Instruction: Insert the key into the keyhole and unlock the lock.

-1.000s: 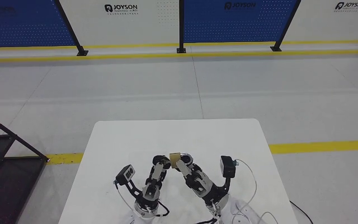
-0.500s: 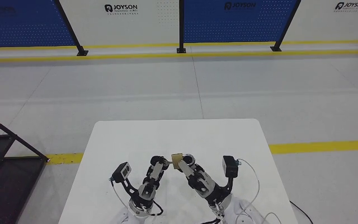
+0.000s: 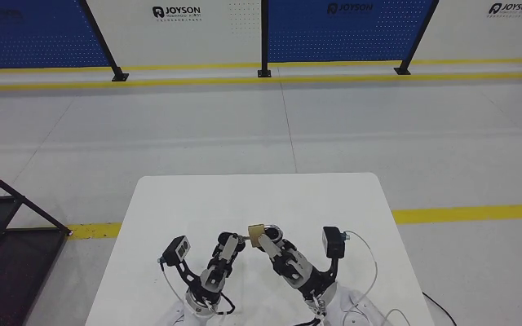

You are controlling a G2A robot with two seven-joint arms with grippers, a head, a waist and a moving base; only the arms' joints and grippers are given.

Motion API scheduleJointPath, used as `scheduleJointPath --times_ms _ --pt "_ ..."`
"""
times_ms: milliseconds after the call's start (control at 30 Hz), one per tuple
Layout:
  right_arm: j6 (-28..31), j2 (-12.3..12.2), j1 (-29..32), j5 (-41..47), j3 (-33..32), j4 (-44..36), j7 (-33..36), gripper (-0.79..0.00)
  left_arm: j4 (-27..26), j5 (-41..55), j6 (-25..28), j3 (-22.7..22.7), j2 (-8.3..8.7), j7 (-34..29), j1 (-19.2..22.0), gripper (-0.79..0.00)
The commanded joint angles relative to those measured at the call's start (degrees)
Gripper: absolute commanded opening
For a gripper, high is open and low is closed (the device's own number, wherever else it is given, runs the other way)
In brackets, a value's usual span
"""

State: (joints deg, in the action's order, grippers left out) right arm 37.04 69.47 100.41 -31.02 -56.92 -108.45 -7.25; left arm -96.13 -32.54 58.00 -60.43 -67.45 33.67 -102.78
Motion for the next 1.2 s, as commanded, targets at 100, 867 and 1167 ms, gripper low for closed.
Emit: scheduleJointPath --times_ms 100,867,1167 --pt "-0.2 0.0 0.1 -0.4 0.1 0.0 0.3 -0.785 0.4 -1.5 0.0 0.0 0.18 1.0 0.1 -0.785" --pt "-1.8 -0.4 0.5 -2.5 0.1 -0.9 2.3 -0.785 2.5 -17.5 -0.2 -2.7 -0.42 9.6 -0.3 -0.785" --pt "-2.7 -0.5 0.5 -3.2 0.2 -1.1 3.3 -0.785 2.7 -21.0 -1.5 -3.2 -0.75 10.1 -0.4 -0.785"
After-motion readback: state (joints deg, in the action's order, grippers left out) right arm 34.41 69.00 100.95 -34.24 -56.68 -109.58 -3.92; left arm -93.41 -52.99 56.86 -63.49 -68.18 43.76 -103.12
